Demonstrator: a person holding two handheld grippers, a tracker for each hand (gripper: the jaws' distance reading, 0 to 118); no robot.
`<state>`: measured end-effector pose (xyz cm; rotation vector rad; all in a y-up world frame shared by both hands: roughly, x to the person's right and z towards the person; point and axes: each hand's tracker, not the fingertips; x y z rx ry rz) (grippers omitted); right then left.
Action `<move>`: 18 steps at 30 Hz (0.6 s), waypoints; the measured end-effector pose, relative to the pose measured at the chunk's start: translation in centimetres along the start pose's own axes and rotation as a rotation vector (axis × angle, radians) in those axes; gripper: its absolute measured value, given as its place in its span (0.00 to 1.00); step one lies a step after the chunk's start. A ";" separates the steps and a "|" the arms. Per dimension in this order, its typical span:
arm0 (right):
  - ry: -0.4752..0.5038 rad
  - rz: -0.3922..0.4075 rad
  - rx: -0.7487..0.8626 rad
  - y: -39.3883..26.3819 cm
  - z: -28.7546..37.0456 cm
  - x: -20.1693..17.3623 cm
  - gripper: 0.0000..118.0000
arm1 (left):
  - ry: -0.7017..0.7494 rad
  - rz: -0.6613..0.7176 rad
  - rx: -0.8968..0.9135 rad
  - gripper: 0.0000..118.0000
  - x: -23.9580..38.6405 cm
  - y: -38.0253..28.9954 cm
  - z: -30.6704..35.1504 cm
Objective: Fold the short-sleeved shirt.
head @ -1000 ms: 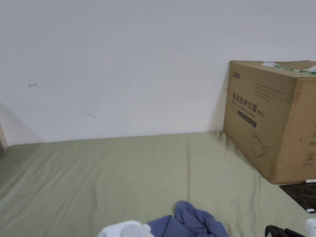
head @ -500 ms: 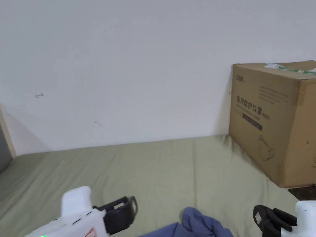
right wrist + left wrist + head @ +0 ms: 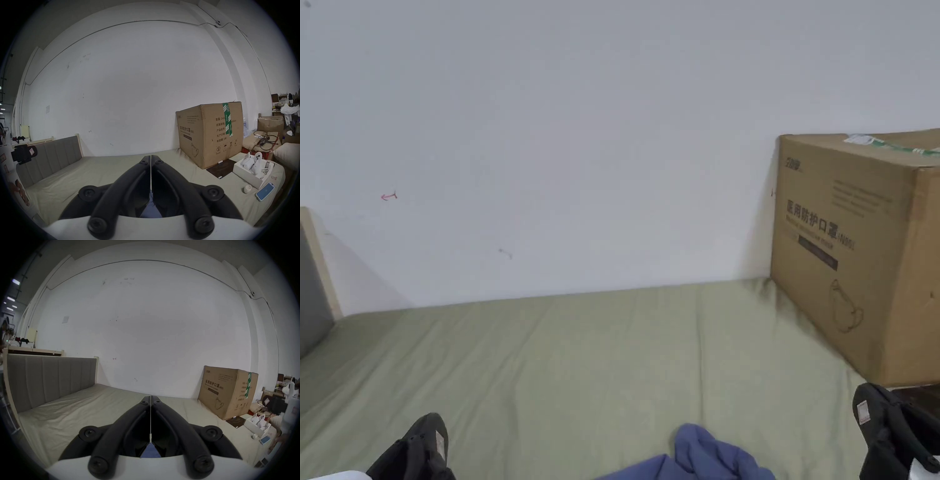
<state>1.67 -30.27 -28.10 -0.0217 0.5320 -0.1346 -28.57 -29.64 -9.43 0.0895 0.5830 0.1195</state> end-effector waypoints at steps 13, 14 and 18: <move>0.030 -0.017 -0.195 -0.6 -2.1 -0.4 0.00 | -0.112 0.357 -1.010 0.00 -9.1 -3.9 -17.7; 0.035 -0.030 -0.219 -1.1 -2.3 -0.2 0.00 | -0.094 0.383 -1.070 0.00 -9.8 -5.6 -19.6; 0.042 -0.028 -0.309 -2.9 -4.1 0.5 0.00 | 0.093 0.207 -1.104 0.15 -11.9 -11.6 -23.1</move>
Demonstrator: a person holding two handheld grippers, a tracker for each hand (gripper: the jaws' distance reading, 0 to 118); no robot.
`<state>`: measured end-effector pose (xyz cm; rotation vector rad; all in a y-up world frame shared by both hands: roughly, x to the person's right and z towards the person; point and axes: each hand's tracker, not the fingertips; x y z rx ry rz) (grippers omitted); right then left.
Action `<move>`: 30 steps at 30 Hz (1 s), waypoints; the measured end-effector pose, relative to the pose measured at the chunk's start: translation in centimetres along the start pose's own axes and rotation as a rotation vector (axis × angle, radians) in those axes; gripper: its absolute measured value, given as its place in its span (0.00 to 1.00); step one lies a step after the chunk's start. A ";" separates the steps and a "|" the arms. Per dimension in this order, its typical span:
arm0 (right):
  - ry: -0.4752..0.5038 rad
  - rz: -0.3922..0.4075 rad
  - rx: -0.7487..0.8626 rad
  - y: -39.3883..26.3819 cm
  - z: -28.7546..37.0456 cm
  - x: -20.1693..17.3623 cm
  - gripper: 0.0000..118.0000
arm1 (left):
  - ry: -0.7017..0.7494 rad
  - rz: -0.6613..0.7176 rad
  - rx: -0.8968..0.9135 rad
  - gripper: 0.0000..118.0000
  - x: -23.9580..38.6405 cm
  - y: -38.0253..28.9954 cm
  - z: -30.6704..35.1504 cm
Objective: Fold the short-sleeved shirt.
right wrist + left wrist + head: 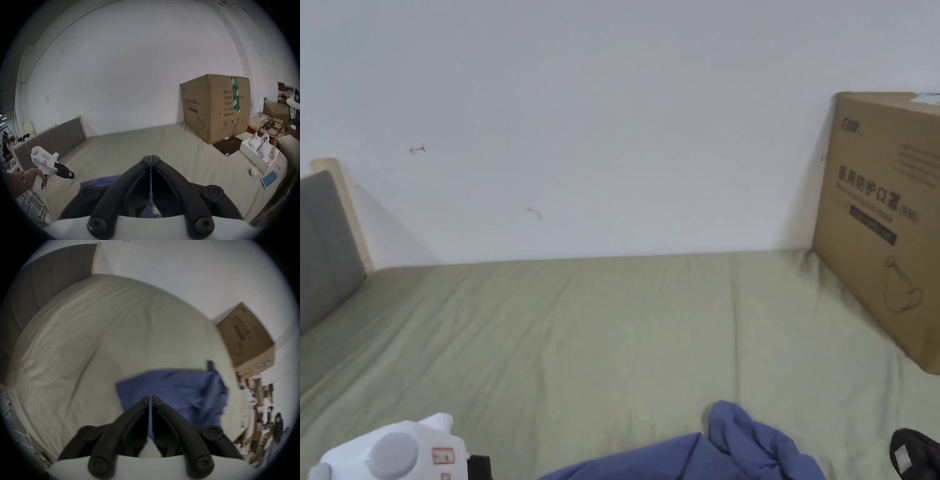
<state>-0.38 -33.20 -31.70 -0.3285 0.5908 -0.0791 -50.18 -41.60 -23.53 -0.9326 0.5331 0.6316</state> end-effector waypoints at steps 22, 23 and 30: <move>0.117 -0.003 -0.296 0.5 -11.5 3.3 0.00 | 0.028 -0.217 0.164 0.01 3.9 -6.3 -3.3; 0.153 -0.015 -0.327 1.0 -13.5 3.7 0.00 | 0.017 -0.190 0.194 0.01 3.8 -6.3 -2.0; 0.154 -0.060 -0.772 1.2 -31.2 4.9 0.93 | -0.054 -0.072 0.331 0.01 2.8 -6.3 3.1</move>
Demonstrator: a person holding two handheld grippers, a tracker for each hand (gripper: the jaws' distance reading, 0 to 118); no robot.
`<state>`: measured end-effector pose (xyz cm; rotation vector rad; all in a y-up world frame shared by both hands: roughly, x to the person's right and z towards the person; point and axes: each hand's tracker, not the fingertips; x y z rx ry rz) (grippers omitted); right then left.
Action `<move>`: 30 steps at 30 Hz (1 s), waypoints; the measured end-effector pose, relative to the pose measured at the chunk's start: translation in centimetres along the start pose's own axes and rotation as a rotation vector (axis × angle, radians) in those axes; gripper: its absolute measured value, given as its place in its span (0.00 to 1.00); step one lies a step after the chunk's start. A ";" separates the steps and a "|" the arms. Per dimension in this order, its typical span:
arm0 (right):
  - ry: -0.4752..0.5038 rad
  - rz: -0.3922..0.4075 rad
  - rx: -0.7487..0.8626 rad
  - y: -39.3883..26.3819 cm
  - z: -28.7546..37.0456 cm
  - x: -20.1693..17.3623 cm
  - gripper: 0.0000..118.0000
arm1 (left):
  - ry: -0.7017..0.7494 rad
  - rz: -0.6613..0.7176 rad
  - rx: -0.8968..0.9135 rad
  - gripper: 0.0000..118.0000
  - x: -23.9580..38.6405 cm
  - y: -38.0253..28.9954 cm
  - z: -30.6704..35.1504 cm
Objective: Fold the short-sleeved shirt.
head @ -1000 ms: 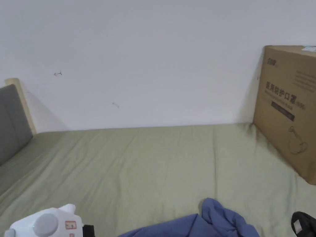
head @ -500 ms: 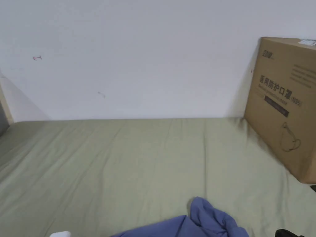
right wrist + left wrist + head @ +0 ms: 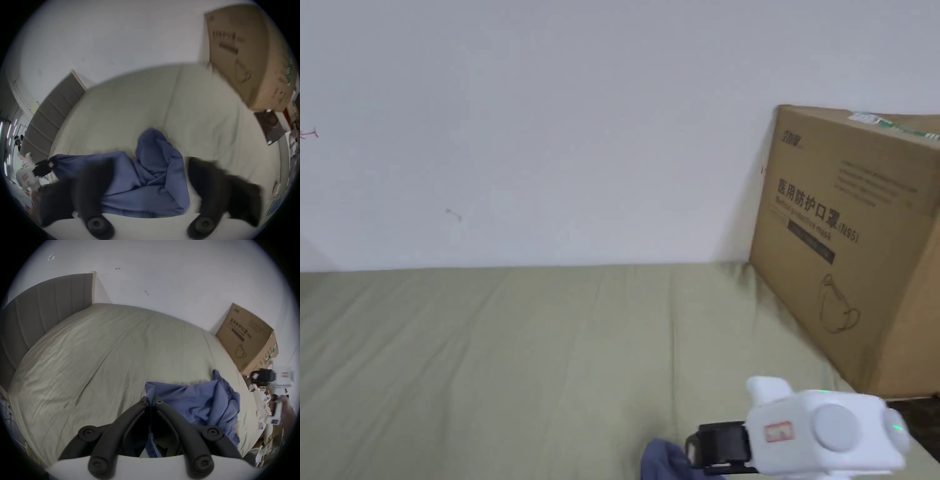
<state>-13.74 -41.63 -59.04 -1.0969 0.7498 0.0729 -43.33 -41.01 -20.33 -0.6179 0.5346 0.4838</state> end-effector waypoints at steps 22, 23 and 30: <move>0.048 0.001 0.167 -1.1 9.2 3.1 0.01 | -0.035 0.098 -0.049 0.01 -2.7 -0.4 1.5; 0.063 -0.001 0.198 -1.4 11.6 3.1 0.01 | -0.052 0.097 -0.019 0.01 -2.6 0.4 2.4; 0.035 0.035 0.453 -3.1 26.7 2.3 0.01 | -0.148 -0.098 0.216 0.01 0.1 9.3 11.6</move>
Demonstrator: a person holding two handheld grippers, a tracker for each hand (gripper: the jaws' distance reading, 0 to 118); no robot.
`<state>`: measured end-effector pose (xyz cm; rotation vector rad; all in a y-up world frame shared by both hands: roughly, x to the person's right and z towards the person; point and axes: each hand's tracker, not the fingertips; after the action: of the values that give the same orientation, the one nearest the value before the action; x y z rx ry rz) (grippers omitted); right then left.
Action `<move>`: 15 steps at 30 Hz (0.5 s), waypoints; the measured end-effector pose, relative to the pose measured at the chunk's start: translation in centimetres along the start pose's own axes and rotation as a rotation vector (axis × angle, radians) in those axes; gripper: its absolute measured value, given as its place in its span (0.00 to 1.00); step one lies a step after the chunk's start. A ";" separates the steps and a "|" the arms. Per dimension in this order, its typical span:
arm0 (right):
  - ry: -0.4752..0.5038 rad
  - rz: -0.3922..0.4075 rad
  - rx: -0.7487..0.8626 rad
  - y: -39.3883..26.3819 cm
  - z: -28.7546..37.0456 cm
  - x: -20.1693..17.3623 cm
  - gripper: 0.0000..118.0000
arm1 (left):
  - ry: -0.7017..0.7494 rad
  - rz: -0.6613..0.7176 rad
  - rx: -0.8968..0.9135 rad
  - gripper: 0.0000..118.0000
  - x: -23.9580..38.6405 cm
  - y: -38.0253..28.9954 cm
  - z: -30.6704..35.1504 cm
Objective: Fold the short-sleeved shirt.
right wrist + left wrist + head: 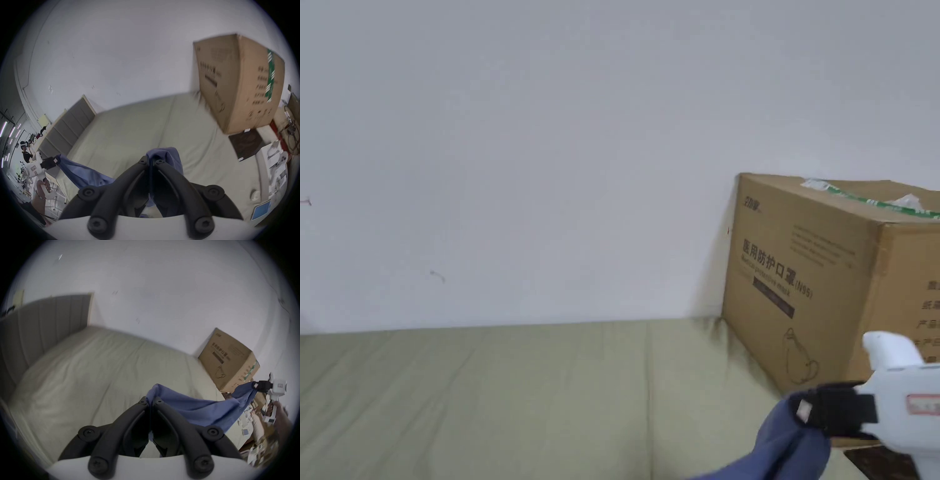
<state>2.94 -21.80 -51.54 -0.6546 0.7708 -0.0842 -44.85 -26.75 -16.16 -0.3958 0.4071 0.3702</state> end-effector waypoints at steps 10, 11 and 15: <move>-0.037 0.089 0.193 8.3 7.8 -4.2 0.01 | -0.027 -0.162 0.203 0.01 5.1 14.2 3.7; -0.046 0.102 0.202 9.1 7.9 -4.7 0.01 | -0.028 -0.171 0.213 0.01 5.5 15.1 3.7; -0.093 0.124 0.223 13.6 6.9 -5.3 0.01 | -0.028 -0.150 0.215 0.01 6.8 18.9 1.8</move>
<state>1.55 -5.77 -52.49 -0.3950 0.6989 -0.0257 -46.39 -7.96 -23.20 -0.2093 0.3828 0.1834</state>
